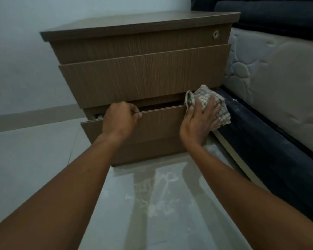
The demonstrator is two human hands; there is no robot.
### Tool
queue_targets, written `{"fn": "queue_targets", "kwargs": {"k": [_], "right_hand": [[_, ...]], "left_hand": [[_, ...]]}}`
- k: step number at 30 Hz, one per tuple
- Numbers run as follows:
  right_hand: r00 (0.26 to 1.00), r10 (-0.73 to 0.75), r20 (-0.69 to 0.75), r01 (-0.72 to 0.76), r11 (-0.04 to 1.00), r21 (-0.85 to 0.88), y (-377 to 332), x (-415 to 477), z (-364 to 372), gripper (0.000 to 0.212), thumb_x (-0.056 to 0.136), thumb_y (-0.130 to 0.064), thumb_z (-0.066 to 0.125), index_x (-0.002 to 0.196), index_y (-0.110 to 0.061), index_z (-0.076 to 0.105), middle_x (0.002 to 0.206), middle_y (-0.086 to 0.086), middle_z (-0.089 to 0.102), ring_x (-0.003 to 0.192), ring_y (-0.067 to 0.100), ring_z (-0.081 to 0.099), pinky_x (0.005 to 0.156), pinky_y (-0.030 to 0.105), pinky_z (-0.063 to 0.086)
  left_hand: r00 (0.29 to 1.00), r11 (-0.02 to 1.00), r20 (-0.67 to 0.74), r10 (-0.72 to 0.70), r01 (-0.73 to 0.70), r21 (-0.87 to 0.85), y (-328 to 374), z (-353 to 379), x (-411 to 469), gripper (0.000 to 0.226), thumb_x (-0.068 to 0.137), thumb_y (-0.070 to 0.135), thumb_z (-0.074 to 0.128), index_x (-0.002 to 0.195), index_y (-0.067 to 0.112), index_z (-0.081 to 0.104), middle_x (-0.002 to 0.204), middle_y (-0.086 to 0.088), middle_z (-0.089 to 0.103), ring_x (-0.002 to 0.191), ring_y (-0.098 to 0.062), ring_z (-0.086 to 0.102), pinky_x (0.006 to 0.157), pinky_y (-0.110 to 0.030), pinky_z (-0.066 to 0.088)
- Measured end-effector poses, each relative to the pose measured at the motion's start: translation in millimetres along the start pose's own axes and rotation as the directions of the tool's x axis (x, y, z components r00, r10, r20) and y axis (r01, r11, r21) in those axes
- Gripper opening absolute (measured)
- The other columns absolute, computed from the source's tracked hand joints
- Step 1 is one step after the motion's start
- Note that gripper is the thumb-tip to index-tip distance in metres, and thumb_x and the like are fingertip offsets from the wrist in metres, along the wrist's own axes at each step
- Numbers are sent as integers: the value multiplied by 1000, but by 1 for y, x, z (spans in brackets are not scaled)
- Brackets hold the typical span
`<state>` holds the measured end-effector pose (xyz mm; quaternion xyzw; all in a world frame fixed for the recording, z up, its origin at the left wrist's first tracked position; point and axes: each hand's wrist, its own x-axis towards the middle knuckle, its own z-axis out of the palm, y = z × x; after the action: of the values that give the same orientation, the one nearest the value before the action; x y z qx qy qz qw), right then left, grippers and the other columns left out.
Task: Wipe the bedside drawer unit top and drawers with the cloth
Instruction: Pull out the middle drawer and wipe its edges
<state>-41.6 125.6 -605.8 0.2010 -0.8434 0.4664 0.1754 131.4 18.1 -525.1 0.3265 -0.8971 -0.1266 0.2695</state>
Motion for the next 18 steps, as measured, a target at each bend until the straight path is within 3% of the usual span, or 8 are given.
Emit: {"fn": "queue_targets", "kwargs": {"k": [5,8,14,16,18], "right_hand": [[901,-408,144,426,896,-128,-24,-24,12,33,100,-36,39,130,-32,54,145,0,45,146,31,23,119,62,7],[839,-519,166,542,827,-151,-46,-44,23,35,98,-35,43,132,-34,53,136,-2,53,135,28,39,119,57,10],[678,-707,201,732,675,-91,-92,-82,44,48,93,-31,55,140,-37,48,132,-5,57,122,25,49,108,49,23],[636,-741,213,768,635,-82,-103,-91,51,49,93,-32,54,142,-36,46,133,-5,57,121,25,50,105,48,25],[601,-768,222,795,602,-70,-114,-98,57,49,93,-32,53,142,-35,46,133,-5,57,120,25,50,103,47,26]], "left_hand": [[998,999,-41,-49,49,1,-13,-7,-5,14,94,29,63,96,23,76,90,4,73,86,-12,65,81,-38,54],[992,993,-103,-78,87,80,-28,-16,-11,14,93,34,63,92,28,77,87,7,74,86,-17,66,82,-43,53],[967,967,-209,-148,186,173,-59,-34,-25,19,93,36,59,97,32,77,86,3,75,87,-25,64,76,-42,52],[954,972,-233,-190,216,93,-71,-40,-32,19,91,29,61,100,30,78,90,3,75,86,-21,65,75,-41,56],[933,958,-228,-279,252,-139,-82,-46,-39,21,90,19,63,104,24,79,96,2,77,87,-15,68,79,-33,57]]}}
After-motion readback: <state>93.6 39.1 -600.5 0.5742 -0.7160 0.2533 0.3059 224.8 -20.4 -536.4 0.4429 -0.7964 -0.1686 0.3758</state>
